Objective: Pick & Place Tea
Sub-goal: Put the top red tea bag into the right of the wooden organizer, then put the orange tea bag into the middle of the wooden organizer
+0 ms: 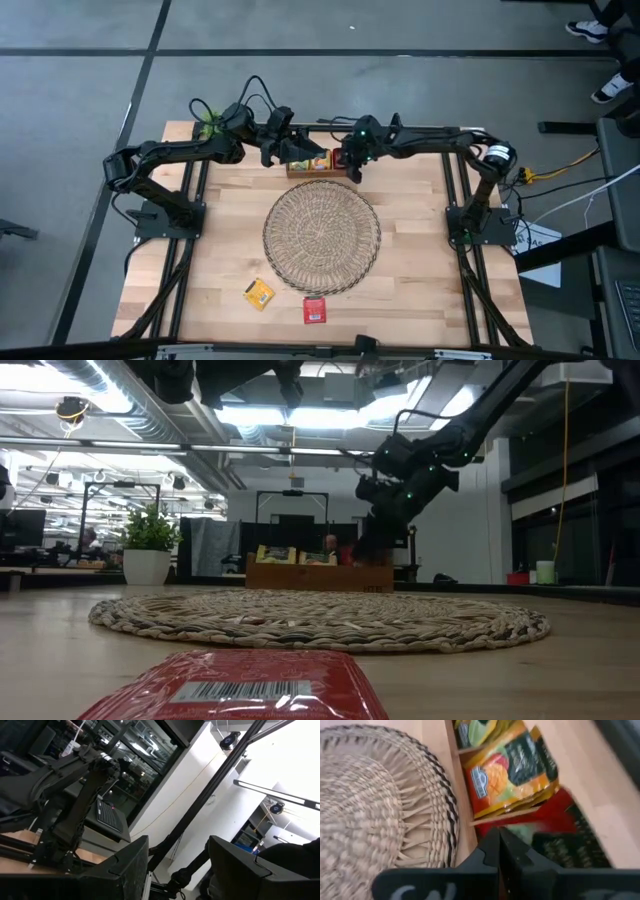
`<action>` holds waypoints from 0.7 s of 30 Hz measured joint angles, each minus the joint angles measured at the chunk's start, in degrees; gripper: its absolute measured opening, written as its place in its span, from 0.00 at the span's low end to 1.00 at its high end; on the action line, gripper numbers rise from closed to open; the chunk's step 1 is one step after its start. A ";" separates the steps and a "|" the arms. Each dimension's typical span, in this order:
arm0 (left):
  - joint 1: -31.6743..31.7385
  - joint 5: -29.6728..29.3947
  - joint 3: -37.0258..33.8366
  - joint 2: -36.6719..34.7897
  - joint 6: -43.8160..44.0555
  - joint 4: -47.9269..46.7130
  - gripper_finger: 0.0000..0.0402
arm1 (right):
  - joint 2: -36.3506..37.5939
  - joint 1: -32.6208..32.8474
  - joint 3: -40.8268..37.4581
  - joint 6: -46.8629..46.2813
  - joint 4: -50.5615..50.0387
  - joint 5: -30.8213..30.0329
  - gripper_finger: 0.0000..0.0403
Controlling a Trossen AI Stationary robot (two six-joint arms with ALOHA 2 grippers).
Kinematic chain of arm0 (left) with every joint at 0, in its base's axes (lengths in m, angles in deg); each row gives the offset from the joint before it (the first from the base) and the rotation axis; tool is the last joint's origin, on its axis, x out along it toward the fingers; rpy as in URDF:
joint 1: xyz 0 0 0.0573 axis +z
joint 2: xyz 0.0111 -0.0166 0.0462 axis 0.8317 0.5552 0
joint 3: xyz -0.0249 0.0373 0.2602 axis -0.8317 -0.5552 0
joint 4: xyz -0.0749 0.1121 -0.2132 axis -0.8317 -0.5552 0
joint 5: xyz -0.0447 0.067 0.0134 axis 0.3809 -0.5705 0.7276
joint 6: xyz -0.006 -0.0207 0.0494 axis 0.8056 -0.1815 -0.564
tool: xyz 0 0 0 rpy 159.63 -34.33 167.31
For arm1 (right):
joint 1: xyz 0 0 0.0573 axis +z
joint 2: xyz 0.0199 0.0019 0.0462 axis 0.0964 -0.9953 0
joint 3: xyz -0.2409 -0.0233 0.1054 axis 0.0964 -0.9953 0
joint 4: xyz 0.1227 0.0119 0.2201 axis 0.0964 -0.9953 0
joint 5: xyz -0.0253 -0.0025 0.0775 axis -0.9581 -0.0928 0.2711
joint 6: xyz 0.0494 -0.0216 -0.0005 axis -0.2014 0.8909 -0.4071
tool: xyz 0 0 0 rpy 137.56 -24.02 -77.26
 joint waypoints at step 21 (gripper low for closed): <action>-0.01 0.11 0.02 -0.02 1.59 0.02 0.50 | -1.12 0.55 9.90 -1.49 -11.74 -0.56 0.00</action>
